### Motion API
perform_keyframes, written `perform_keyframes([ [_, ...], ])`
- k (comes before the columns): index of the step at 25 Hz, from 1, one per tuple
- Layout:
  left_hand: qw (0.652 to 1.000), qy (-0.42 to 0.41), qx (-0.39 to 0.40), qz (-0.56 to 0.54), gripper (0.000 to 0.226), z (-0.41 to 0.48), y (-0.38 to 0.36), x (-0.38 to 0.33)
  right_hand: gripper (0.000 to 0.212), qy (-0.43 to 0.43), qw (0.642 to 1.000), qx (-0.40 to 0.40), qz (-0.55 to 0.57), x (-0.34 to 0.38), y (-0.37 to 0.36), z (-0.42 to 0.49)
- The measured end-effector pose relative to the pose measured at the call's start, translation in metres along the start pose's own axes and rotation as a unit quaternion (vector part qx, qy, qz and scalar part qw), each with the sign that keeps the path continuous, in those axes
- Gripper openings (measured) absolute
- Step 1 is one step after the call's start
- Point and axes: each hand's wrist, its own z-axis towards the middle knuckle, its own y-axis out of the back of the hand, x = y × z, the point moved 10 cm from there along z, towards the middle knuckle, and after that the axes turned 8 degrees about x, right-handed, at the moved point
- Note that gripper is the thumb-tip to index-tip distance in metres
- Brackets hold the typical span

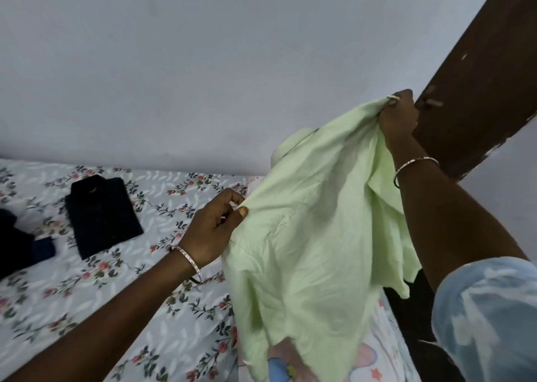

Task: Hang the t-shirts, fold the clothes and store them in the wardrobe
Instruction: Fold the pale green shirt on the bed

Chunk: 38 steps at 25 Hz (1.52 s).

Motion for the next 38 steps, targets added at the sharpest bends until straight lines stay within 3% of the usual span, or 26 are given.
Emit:
perform_keyframes([
  [3, 0.996, 0.047, -0.068, 0.042, 0.016, 0.009, 0.043, 0.073, 0.030, 0.000, 0.996, 0.086, 0.027, 0.002, -0.124, 0.003],
  [7, 0.986, 0.116, -0.104, 0.064, 0.039, 0.027, 0.090, 0.187, 0.026, -0.047, 0.983, 0.167, 0.058, -0.010, -0.291, -0.011],
  [14, 0.951, 0.273, -0.129, 0.065, 0.009, 0.052, 0.142, 0.397, 0.025, -0.048, 0.959, 0.276, 0.032, -0.029, -0.518, -0.042],
  [20, 0.931, 0.315, -0.166, 0.082, 0.002, 0.068, 0.179, 0.516, 0.019, -0.057, 0.944, 0.324, 0.031, -0.039, -0.653, -0.037],
  [22, 0.928, 0.315, -0.181, 0.089, 0.001, 0.076, 0.190, 0.547, 0.021, -0.021, 0.936, 0.347, 0.058, -0.020, -0.684, -0.036],
  [25, 0.909, 0.344, -0.225, 0.062, 0.003, 0.079, 0.200, 0.592, 0.064, -0.018, 0.872, 0.460, 0.167, -0.004, -0.741, -0.076],
  [27, 0.906, 0.358, -0.220, 0.048, 0.005, 0.077, 0.194, 0.621, 0.059, -0.047, 0.845, 0.514, 0.141, -0.028, -0.767, -0.129],
  [30, 0.896, 0.384, -0.221, 0.033, 0.009, 0.062, 0.187, 0.661, 0.039, 0.088, 0.870, 0.486, 0.003, -0.090, -0.774, -0.224],
  [32, 0.887, 0.409, -0.213, 0.001, 0.019, 0.051, 0.180, 0.684, 0.043, 0.159, 0.877, 0.453, -0.024, -0.134, -0.762, -0.299],
  [35, 0.843, 0.467, -0.223, -0.147, 0.032, 0.027, 0.163, 0.703, 0.066, 0.136, 0.869, 0.464, -0.108, -0.198, -0.740, -0.402],
  [38, 0.807, 0.527, -0.143, -0.225, 0.020, -0.001, 0.128, 0.712, 0.077, 0.124, 0.870, 0.442, -0.179, -0.214, -0.710, -0.473],
])
